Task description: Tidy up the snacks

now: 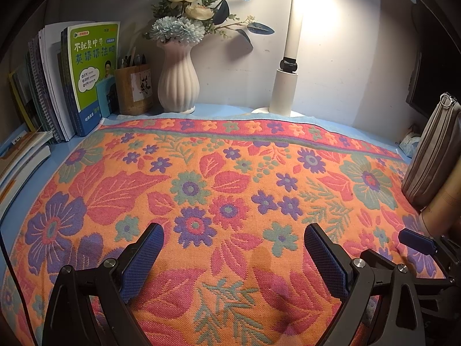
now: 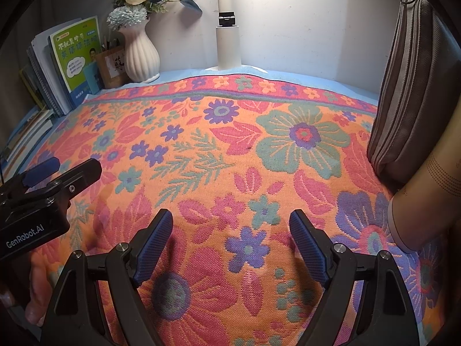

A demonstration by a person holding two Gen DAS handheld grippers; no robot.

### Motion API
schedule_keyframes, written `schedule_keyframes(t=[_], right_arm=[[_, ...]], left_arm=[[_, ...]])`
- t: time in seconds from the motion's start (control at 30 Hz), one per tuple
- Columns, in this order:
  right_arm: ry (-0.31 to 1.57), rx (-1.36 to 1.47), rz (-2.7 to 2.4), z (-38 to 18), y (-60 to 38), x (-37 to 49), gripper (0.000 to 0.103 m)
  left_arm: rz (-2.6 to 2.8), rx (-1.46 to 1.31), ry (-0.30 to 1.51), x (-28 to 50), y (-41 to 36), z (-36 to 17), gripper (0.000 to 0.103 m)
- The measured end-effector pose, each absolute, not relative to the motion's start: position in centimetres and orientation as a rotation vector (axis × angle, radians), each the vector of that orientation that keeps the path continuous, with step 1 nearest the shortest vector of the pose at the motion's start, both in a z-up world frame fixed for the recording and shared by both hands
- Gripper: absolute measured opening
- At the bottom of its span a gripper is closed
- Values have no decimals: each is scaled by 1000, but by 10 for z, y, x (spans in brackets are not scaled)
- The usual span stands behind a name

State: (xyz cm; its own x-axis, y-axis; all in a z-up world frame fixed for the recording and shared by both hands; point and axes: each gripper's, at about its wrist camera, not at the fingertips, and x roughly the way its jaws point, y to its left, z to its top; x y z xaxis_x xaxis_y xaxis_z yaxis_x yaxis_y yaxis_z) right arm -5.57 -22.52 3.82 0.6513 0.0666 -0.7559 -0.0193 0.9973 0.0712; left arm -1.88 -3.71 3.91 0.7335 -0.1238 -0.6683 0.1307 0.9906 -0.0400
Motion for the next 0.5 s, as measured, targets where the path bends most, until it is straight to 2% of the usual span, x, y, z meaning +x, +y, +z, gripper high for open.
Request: schedule_keyframes(t=[0.5], right_arm=[[862,57,51,39,-226,-55,83]], left_arm=[[-134,10,732,-19,-36,39,97]])
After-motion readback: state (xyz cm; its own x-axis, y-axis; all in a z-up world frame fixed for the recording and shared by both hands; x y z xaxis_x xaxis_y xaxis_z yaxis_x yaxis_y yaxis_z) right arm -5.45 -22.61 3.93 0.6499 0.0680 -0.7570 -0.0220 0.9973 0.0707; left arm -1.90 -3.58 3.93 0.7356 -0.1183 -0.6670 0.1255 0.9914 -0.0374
